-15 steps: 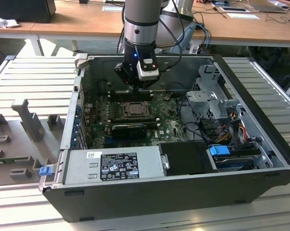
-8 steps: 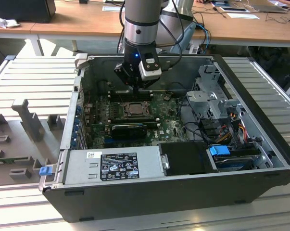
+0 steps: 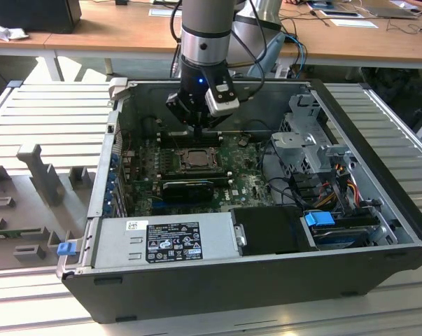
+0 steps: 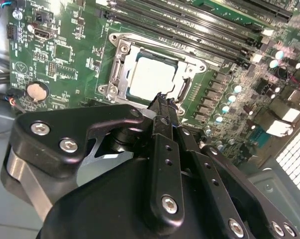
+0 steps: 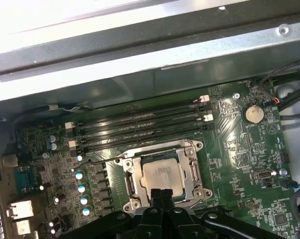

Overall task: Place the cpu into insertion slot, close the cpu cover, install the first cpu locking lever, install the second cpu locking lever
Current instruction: 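Install the first cpu locking lever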

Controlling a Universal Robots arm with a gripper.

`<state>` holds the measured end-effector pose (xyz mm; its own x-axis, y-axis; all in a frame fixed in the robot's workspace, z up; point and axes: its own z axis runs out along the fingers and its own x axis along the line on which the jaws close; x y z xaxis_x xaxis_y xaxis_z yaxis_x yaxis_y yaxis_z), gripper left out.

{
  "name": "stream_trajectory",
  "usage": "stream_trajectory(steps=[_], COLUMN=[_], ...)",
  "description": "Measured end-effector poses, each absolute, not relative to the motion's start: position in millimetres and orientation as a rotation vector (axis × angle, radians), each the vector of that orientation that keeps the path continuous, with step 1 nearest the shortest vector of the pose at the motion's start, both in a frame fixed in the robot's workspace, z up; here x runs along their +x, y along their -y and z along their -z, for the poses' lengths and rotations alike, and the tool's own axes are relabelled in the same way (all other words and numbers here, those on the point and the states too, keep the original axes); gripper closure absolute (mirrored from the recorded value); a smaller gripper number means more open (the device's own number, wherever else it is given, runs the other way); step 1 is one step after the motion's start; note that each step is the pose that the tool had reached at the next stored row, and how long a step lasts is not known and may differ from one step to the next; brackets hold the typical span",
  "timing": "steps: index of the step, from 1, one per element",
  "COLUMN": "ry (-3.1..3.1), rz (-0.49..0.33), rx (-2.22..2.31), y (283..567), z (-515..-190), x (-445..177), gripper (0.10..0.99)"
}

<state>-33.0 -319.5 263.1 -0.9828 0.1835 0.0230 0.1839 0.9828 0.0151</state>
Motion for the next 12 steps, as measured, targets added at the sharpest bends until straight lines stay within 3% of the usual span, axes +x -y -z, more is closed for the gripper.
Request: stream_trajectory(steps=[12], ry=[3.117], rz=[0.025], rx=[-0.110], y=[319.5], z=[-263.1], x=[-33.0], gripper=[0.980])
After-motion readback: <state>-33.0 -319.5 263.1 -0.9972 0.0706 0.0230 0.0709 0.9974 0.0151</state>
